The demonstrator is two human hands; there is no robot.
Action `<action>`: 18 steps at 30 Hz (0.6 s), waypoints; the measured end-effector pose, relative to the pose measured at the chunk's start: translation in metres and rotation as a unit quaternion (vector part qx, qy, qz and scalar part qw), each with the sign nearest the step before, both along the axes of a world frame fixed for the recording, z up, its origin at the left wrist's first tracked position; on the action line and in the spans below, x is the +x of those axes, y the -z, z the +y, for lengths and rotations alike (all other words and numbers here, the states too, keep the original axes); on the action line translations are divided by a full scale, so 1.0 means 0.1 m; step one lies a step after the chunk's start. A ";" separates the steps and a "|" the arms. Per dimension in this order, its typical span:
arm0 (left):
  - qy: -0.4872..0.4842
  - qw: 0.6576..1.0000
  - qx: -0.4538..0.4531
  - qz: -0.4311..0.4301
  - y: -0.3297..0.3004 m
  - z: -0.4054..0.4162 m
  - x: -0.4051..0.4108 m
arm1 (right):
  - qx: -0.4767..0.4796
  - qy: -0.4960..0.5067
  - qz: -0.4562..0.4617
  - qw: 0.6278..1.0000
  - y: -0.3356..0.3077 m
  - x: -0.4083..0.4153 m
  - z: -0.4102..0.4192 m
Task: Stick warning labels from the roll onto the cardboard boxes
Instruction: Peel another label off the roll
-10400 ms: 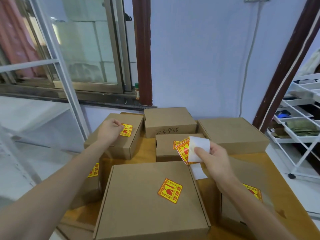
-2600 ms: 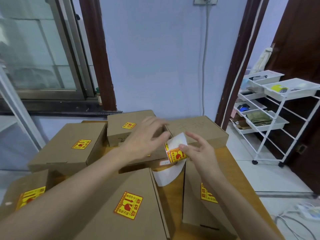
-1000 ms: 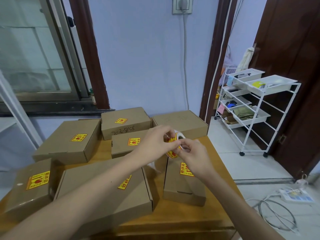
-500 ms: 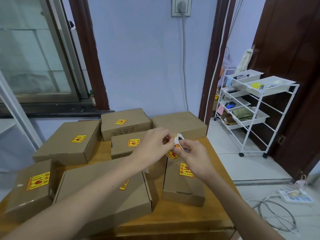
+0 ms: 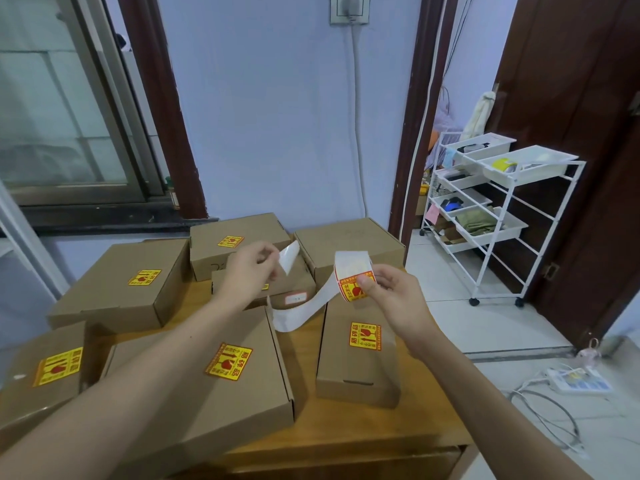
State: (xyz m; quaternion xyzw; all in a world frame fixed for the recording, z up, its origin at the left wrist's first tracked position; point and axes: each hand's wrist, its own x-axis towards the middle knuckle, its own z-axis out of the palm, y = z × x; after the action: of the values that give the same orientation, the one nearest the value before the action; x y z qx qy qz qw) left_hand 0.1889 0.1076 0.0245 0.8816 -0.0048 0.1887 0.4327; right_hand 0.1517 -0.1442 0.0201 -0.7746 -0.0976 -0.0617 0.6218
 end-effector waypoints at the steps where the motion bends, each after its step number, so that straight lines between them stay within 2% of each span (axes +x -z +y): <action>1: 0.007 1.000 -0.017 0.000 0.02 0.01 0.02 | 0.003 0.002 0.002 1.000 0.00 0.01 0.00; 4: 0.033 0.998 -0.048 -0.004 0.04 -0.04 0.11 | 0.006 0.009 0.009 1.000 0.02 0.05 -0.01; 9: 0.039 0.998 -0.050 -0.013 0.08 -0.17 0.37 | 0.000 0.018 0.019 1.000 0.09 0.11 -0.04; 18: 0.032 0.999 0.006 -0.010 0.27 -0.47 1.02 | 0.000 0.022 0.025 0.999 0.23 0.25 -0.26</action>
State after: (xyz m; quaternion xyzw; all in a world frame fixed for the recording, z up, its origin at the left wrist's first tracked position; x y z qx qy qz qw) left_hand 0.2912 0.0602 -0.0025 0.8817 -0.0383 0.1834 0.4330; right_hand 0.1769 -0.1701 -0.0033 -0.7777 -0.0653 -0.0560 0.6228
